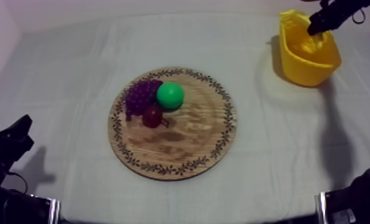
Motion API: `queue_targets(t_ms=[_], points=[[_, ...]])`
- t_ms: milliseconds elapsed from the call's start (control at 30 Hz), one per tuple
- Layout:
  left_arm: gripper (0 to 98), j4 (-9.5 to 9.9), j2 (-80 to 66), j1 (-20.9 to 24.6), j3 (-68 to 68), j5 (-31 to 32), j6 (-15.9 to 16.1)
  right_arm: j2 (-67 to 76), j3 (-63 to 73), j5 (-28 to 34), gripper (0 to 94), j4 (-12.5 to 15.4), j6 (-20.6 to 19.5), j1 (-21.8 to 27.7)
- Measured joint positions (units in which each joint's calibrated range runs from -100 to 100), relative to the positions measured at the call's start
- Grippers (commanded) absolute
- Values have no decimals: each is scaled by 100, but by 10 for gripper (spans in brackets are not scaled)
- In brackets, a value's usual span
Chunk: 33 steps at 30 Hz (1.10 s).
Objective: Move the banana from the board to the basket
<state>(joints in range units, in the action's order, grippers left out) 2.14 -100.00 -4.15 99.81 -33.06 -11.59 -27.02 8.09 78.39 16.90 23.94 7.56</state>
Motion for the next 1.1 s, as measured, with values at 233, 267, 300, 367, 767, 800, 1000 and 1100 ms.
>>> queue_targets(t_ms=[233, 267, 300, 367, 767, 800, 1000, 1100], points=[[1, 0, 0, 0, 0, 0, 0, -4, 10, -35, 522, 0, -123, 33], [1, 0, 0, 0, 0, 0, 0, 40, -34, -45, 536, 0, -149, 37], [1, 0, 0, 0, 0, 0, 0, 114, -101, -36, 546, 0, -154, 42], [1, 0, 0, 0, 0, 0, 0, 339, -257, -48, 556, 5, -164, 38], [1, 0, 0, 0, 0, 0, 0, 2817, -2408, -1175, 521, -71, -511, -516], [1, 0, 0, 0, 0, 0, 0, 3077, -2590, -1317, 514, -126, -581, -587], [1, 0, 0, 0, 0, 0, 0, 4552, -3953, -2077, 448, -446, -1084, -1045], [1, 0, 0, 0, 0, 0, 0, 5255, -4578, -2408, 354, -551, -1294, -1092]])
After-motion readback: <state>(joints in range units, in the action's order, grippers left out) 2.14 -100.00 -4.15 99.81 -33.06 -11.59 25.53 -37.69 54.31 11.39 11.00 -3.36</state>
